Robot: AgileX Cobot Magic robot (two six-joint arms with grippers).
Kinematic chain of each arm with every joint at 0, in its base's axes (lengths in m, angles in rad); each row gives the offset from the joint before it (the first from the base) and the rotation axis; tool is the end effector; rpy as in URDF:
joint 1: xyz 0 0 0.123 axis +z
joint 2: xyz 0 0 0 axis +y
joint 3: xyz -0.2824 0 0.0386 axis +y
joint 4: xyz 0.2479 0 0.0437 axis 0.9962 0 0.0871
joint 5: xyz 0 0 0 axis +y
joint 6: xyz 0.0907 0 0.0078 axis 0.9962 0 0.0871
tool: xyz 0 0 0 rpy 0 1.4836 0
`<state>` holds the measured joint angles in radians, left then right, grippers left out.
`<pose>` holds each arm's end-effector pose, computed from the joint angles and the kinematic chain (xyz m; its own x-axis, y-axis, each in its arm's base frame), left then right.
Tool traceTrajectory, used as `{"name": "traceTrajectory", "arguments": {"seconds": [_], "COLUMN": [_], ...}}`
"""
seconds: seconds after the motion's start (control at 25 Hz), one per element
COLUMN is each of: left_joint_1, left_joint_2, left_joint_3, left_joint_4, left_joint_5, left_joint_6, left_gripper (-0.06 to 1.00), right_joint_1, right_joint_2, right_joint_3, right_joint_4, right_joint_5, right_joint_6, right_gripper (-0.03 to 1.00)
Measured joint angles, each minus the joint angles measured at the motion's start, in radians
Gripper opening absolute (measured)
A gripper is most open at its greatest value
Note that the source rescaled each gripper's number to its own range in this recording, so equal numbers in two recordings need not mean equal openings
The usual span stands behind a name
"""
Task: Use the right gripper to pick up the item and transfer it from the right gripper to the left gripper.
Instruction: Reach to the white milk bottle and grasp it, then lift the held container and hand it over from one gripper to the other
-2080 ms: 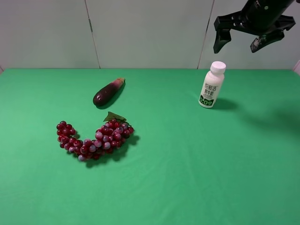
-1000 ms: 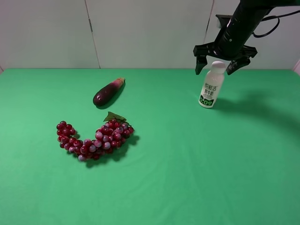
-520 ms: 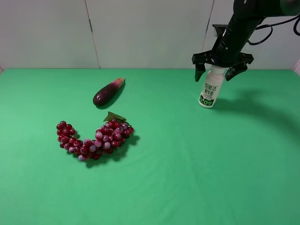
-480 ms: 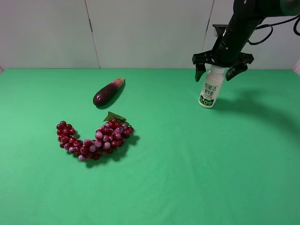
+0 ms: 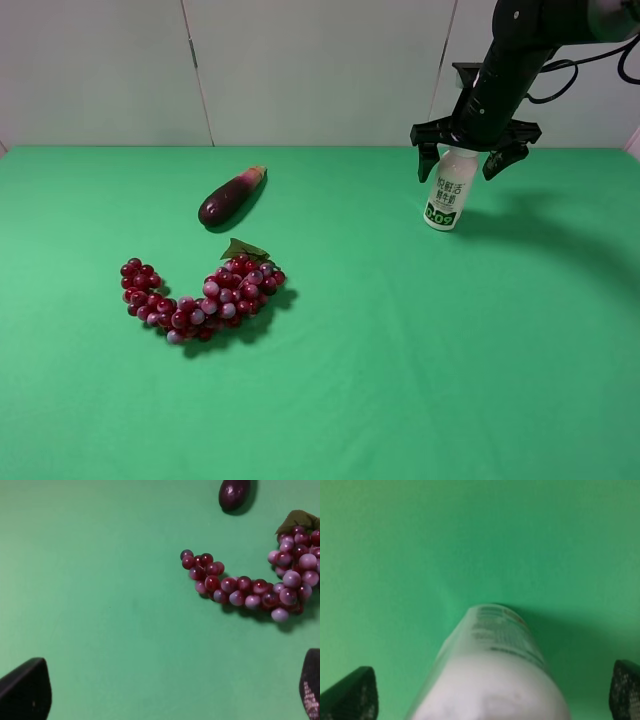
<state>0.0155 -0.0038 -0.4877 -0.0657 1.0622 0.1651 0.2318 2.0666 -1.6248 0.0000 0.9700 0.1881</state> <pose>-0.0041 -0.0053 0.2738 -0.4552 0.1254 -0.8815 0.0966 0.9911 0.0912 0.4216 0.0995 0.1982 -0.9702 -0.0369 -0.2394 -0.0492 0.9977 0.0456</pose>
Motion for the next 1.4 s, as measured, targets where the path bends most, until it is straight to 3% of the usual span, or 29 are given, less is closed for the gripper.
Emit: {"name": "traceTrajectory", "arguments": {"seconds": [0.12, 0.16, 0.2, 0.28, 0.32, 0.36, 1.4], "left_joint_1": [0.0, 0.0, 0.0, 0.0, 0.0, 0.0, 0.0], "left_joint_2": [0.0, 0.0, 0.0, 0.0, 0.0, 0.0, 0.0], "left_joint_3": [0.0, 0.0, 0.0, 0.0, 0.0, 0.0, 0.0], "left_joint_4": [0.0, 0.0, 0.0, 0.0, 0.0, 0.0, 0.0], "left_joint_5": [0.0, 0.0, 0.0, 0.0, 0.0, 0.0, 0.0], "left_joint_6": [0.0, 0.0, 0.0, 0.0, 0.0, 0.0, 0.0], "left_gripper": [1.0, 1.0, 1.0, 1.0, 1.0, 1.0, 1.0], "right_joint_1": [0.0, 0.0, 0.0, 0.0, 0.0, 0.0, 0.0], "right_joint_2": [0.0, 0.0, 0.0, 0.0, 0.0, 0.0, -0.017], "right_joint_3": [0.0, 0.0, 0.0, 0.0, 0.0, 0.0, 0.002], "right_joint_4": [0.0, 0.0, 0.0, 0.0, 0.0, 0.0, 0.0], "right_joint_5": [0.001, 0.001, 0.002, 0.002, 0.004, 0.002, 0.012], "right_joint_6": [0.0, 0.0, 0.0, 0.002, 0.002, 0.003, 0.003], "right_gripper": [0.98, 0.9, 0.68, 0.0, 0.14, 0.08, 0.09]}}
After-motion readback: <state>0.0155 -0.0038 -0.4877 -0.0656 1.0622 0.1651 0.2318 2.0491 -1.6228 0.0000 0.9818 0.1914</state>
